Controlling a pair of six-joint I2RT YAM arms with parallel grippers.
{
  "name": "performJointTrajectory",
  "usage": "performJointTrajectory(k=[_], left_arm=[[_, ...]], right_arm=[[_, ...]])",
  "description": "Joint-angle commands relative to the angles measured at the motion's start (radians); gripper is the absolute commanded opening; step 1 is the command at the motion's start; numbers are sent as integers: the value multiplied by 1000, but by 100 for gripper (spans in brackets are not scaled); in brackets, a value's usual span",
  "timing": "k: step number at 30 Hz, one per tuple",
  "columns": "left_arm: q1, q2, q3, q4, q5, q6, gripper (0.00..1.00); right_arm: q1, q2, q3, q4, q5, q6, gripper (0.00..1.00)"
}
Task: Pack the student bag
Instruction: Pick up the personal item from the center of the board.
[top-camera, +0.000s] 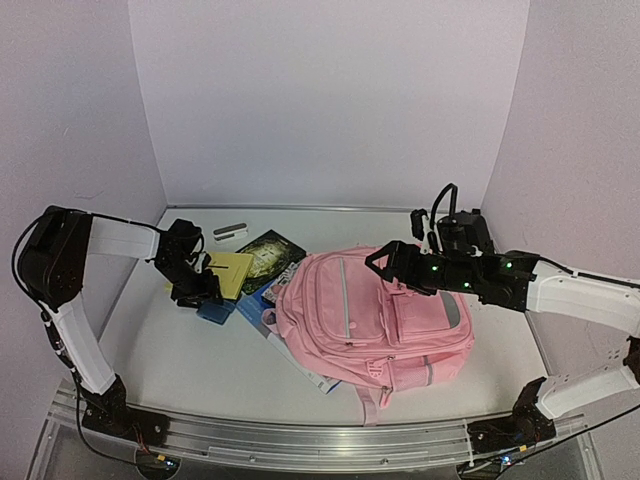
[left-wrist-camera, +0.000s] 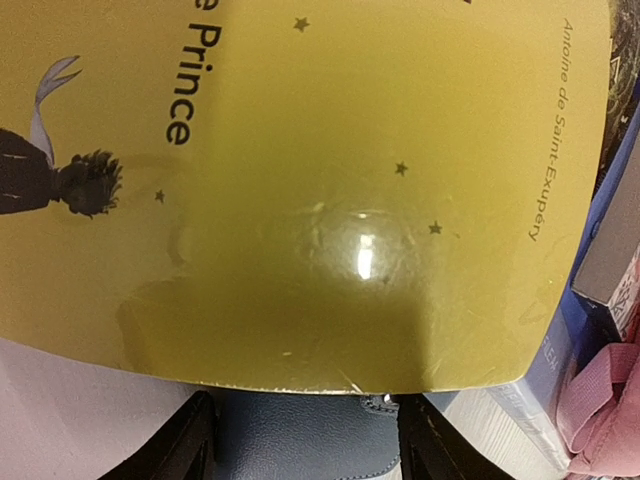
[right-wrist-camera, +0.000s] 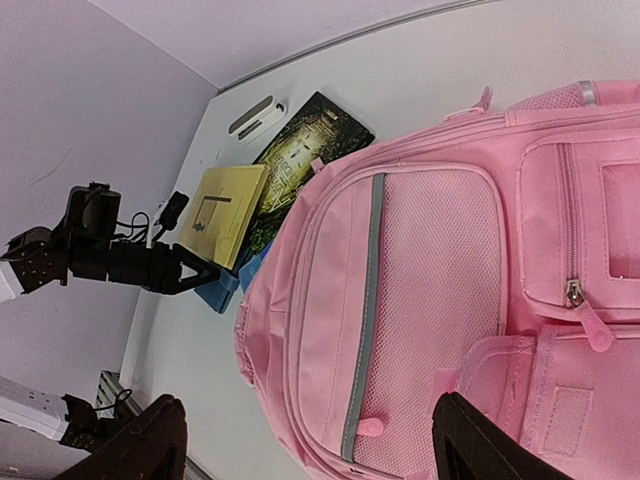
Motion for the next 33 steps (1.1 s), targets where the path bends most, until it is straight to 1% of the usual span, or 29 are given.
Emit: performJointTrajectory(k=[1,13,16,22,27,33], left_arm=[[3,32,2,-24,1,-4,59],[3,124,68,-82,-39,-12,57],[4,143,83,-94,-47,-14,57],[8,193,110,-133,-60,-19,51],[6,207,104,-114,-32,-45,43],[-22,108,9,-59,32,-46,26]], right_arm=[[4,-17,2,11,22,-7,84],[3,-44,-6,11,23,-11,84],[3,-58,-13,11,32,-12,85],[3,-77,-14,11,23,-11,86],[4,-83,-9,11,21,-24,85],[3,-80,-17,13,27,-39,87]])
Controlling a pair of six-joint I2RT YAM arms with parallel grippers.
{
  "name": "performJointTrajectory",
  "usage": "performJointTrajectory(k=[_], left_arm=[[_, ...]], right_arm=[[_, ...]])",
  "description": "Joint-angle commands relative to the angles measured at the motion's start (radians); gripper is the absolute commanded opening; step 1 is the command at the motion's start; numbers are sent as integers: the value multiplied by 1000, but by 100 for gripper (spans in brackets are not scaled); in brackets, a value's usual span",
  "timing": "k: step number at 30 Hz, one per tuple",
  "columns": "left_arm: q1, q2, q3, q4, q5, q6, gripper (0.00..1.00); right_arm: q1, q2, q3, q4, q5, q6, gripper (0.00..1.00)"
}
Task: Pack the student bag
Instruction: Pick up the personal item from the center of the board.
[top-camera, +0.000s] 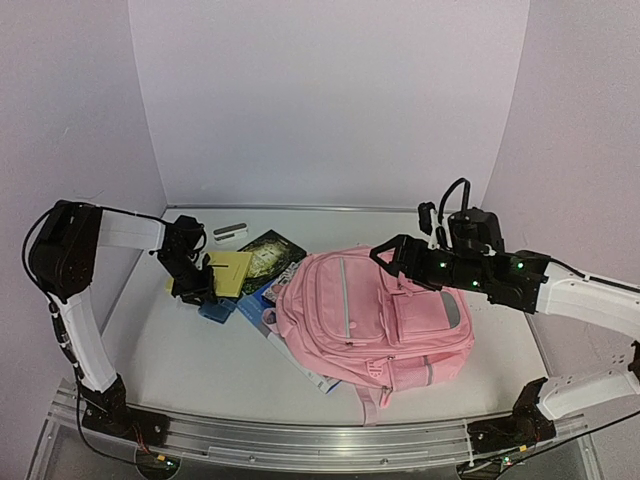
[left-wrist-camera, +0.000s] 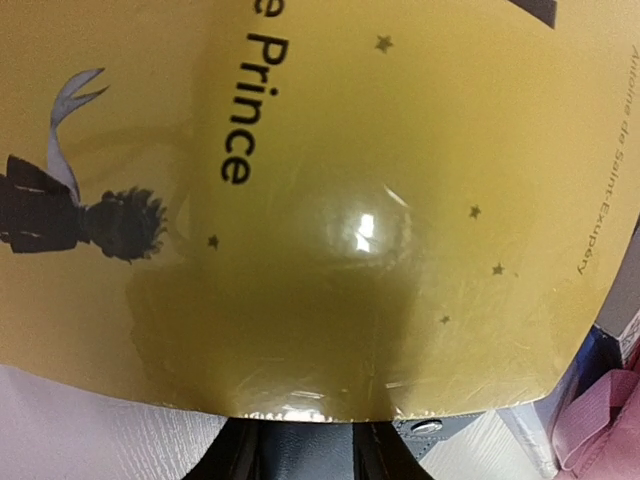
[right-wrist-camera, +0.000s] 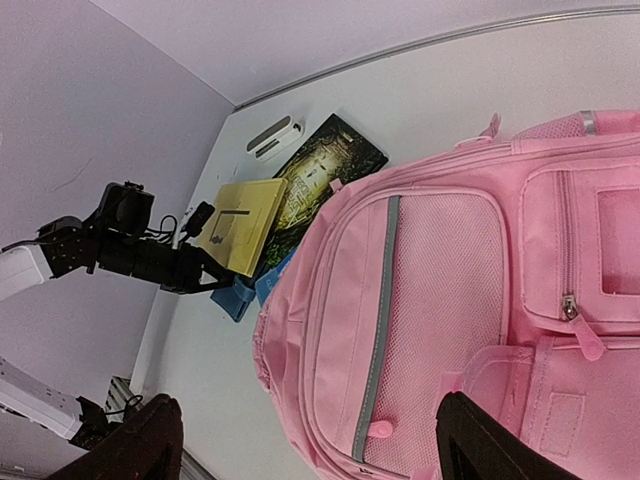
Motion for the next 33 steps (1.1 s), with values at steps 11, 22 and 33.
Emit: performJointTrajectory(k=[11,22,33], left_arm=[[-77,-266,-357,119,162,-117,0],[-76,-672,-400,132,323,-184,0],[-78,-767,-242,263,555,-232,0]], right_arm=[[3,4,-14,24,1,-25,87],[5,41,-15,231,-209,-9,89],[25,94,-31,382,-278,55,93]])
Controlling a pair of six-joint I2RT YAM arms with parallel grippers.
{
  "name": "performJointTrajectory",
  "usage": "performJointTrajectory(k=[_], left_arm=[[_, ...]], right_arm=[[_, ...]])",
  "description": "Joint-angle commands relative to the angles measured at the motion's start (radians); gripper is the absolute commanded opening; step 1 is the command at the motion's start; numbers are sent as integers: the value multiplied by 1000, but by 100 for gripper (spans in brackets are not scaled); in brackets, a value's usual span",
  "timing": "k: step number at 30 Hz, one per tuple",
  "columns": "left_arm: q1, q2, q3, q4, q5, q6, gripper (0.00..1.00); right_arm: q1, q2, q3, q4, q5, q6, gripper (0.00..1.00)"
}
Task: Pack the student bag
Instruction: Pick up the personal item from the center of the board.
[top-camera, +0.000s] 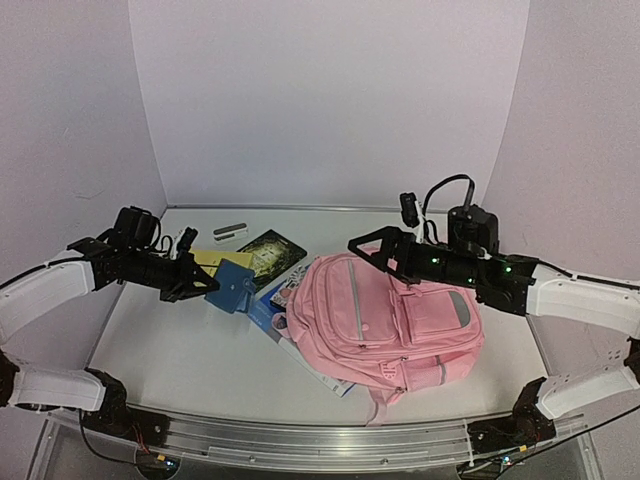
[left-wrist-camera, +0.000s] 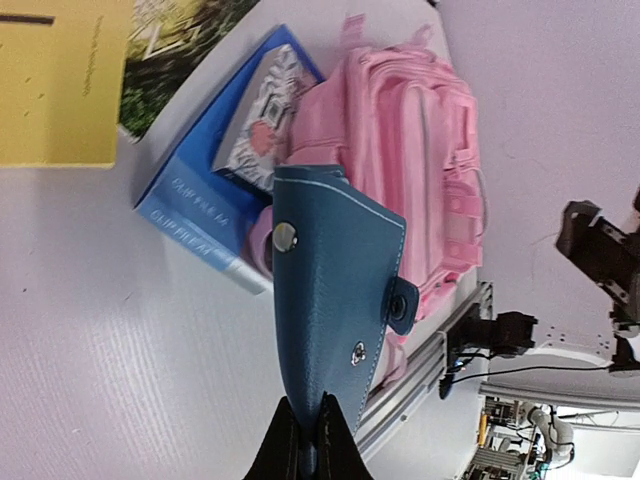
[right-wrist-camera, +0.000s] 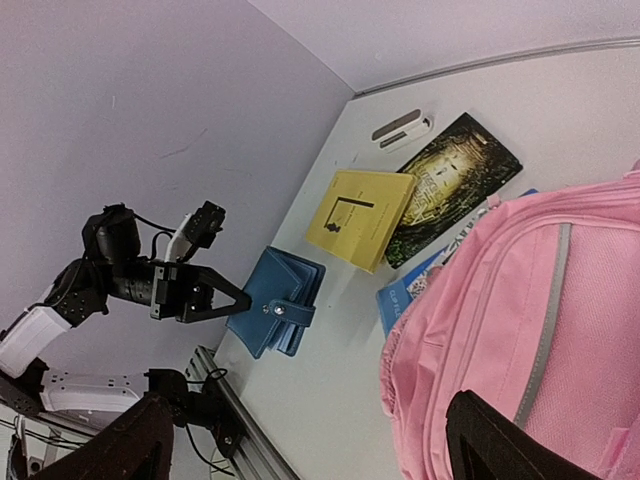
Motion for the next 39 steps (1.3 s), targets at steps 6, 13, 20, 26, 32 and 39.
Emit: performJointTrajectory(k=[6,13,20,26,32,39], left_arm=[[-62,123,186,192,200,-24,0],[-208,366,325,199,264,74,0],[-245,586,439,130,260,197,4],[-275,713,518,84,202,242,16],[-290,713,482,104,117,210,41],[-289,639,301,289,24,39,58]], right_arm=[[16,71,-15,109,13,53,94],[14,84,-6,-10,107,-52,98],[-38,82,18,-163,102,-160,98],[-103,159,59,-197,-27,-210,98],[-119,279,179,-279,-66,-279,98],[-119,371,273,-312,-107,-339,92]])
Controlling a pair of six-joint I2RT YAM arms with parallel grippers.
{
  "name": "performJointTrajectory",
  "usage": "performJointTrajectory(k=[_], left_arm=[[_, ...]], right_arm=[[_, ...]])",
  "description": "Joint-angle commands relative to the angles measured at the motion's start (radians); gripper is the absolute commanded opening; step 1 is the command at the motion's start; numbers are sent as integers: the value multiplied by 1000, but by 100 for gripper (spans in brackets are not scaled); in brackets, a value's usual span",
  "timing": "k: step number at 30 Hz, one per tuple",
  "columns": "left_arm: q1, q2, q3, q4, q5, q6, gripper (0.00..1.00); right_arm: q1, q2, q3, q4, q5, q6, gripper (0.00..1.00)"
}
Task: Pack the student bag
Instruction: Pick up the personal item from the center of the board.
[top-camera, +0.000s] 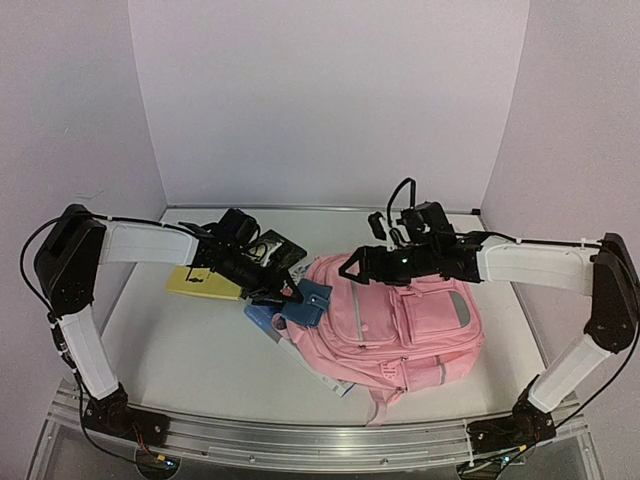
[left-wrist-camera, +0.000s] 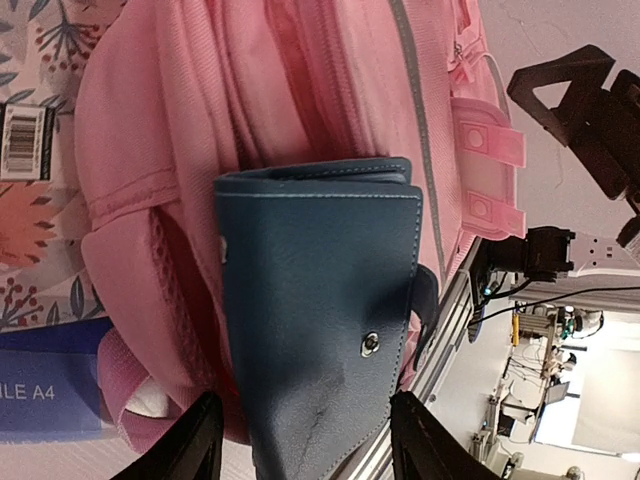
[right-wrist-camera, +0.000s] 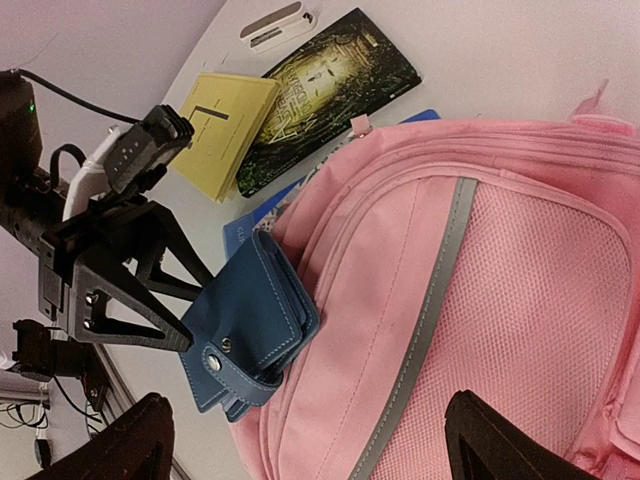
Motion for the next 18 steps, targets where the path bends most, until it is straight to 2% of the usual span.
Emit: performJointTrajectory(k=[1,7,11,15,18], left_arm=[[0,-60,-90,141,-70,-130,59],[1,-93,-176,265,-76,-243,61],[1,-106,-200,276,-71,-281,62],[1,-107,-229,294,-56,-325,54],[1,-118,-243,292,-56,-335,52]], right_arm=[[-1,46,75,-25,-47,-60,91],[0,70,86,-23,-60,-61,91],[0,74,79,-22,-59,-61,90],[0,74,71,-19,-55,-60,90],[-1,74,68,-16,-53,-57,89]])
